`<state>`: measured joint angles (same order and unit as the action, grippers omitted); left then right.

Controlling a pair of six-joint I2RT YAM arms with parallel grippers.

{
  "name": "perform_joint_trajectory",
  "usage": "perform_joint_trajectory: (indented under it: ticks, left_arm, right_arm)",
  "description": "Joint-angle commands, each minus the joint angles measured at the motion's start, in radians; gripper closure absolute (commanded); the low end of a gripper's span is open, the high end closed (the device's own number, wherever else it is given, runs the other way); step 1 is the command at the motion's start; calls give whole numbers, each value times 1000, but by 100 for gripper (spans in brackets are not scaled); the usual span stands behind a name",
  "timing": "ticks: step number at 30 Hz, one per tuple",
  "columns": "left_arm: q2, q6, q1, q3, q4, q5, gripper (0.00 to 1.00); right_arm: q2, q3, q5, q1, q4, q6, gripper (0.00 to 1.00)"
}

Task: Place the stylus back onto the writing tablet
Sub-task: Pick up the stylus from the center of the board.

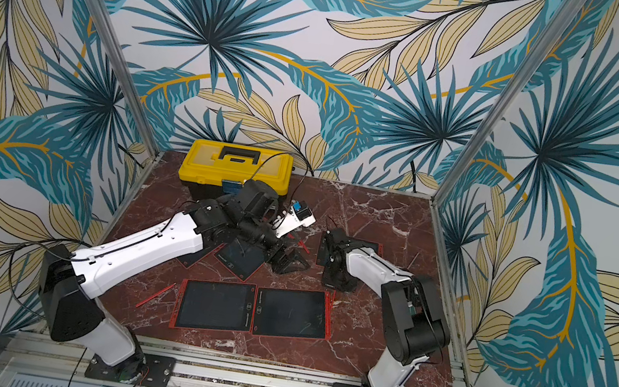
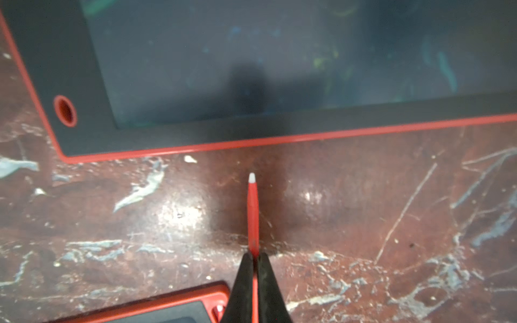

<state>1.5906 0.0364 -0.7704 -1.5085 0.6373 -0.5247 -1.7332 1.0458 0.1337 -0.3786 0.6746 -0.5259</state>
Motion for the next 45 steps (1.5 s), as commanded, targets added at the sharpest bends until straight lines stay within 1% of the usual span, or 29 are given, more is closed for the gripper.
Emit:
perform_joint_trajectory:
  ticks: [1, 15, 17, 19, 21, 23, 26, 32, 35, 37, 45]
  left_arm:
    - [-23, 1, 5, 16, -4, -17, 0]
    - [-23, -1, 3, 16, -3, -23, 0]
    - [-23, -1, 5, 18, -4, -23, 0]
    - [-23, 0, 4, 18, -4, -22, 1]
    - [-23, -1, 5, 18, -4, -22, 0]
    - [-22, 0, 4, 18, -4, -21, 0]
    - [-24, 0, 5, 18, -4, -21, 1]
    - [-23, 1, 4, 19, -3, -21, 0]
    - [-27, 1, 4, 21, -4, -21, 0]
    - [-29, 1, 3, 21, -4, -22, 0]
    - [-36, -6, 4, 18, -4, -24, 1]
  right_arm:
    - [-33, -4, 25, -12, 30, -3, 94]
    - [-76, 33, 19, -31, 43, 11, 90]
    - [-84, 39, 17, -33, 43, 16, 90]
    - [-88, 41, 17, -35, 42, 16, 94]
    - [-91, 45, 19, -37, 40, 17, 94]
    - [-94, 46, 20, -39, 42, 17, 94]
    - [-103, 52, 20, -41, 43, 18, 89]
    - [-118, 62, 14, -45, 45, 20, 88]
    - [-120, 63, 19, -45, 45, 21, 93]
    - [-115, 65, 27, -46, 49, 24, 95]
    - [-33, 65, 59, -44, 47, 106, 96]
